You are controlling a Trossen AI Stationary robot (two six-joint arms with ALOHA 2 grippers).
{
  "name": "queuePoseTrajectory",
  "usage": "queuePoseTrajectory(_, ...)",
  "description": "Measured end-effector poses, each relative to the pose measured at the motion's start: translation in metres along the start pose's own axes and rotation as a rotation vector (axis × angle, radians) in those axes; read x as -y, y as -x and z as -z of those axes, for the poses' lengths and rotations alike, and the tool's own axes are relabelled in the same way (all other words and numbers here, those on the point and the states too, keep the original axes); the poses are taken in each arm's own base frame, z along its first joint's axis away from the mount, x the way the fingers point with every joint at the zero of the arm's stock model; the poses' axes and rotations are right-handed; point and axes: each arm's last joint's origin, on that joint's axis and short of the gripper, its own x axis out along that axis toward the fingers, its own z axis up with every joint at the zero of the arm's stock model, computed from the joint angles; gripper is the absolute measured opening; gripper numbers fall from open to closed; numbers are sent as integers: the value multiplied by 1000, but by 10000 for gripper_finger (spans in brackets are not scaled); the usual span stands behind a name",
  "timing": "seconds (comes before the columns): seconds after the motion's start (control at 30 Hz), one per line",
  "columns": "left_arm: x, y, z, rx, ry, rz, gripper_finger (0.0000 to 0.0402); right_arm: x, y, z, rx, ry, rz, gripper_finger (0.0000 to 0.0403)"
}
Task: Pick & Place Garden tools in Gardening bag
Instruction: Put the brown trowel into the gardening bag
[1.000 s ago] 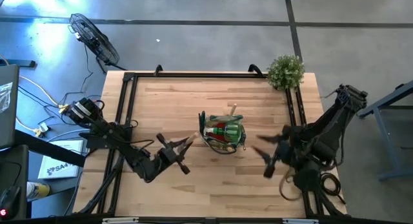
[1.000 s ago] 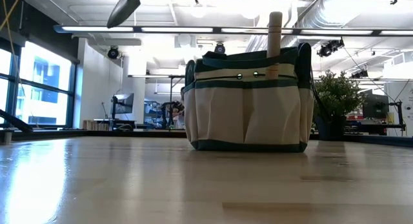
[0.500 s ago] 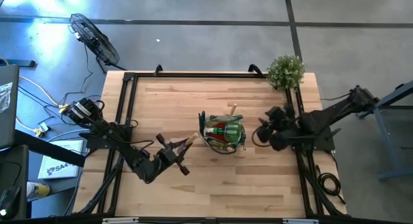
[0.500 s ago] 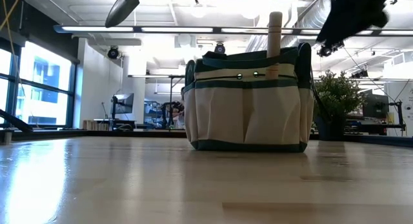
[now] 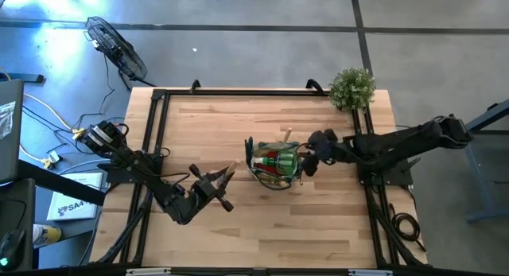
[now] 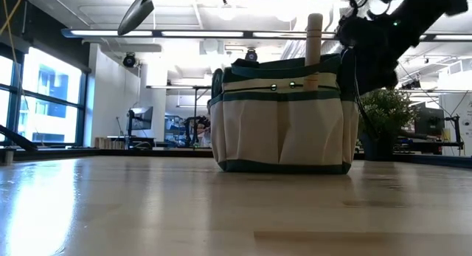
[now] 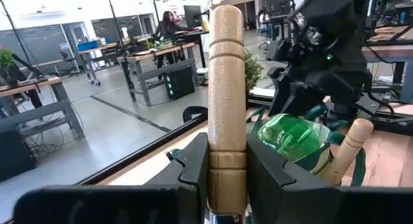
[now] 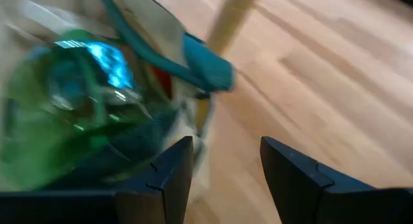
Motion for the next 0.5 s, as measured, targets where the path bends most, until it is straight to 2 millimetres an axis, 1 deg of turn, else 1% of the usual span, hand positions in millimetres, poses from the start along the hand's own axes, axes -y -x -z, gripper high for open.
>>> queuePoseTrajectory(0.1,0,0,1,-2,-15,0,63,3,-8,2,11,-33,-77,172)
queuePoseTrajectory(0.23,0,0,2,-2,-16,1,63,2,-11,6,-13,-76,-157,172)
queuePoseTrajectory(0.37,0,0,2,-1,-16,3,63,-4,-9,13,-96,-115,-250,172)
queuePoseTrajectory(0.5,0,0,2,-1,-16,3,63,-14,-4,21,-155,-132,-332,172)
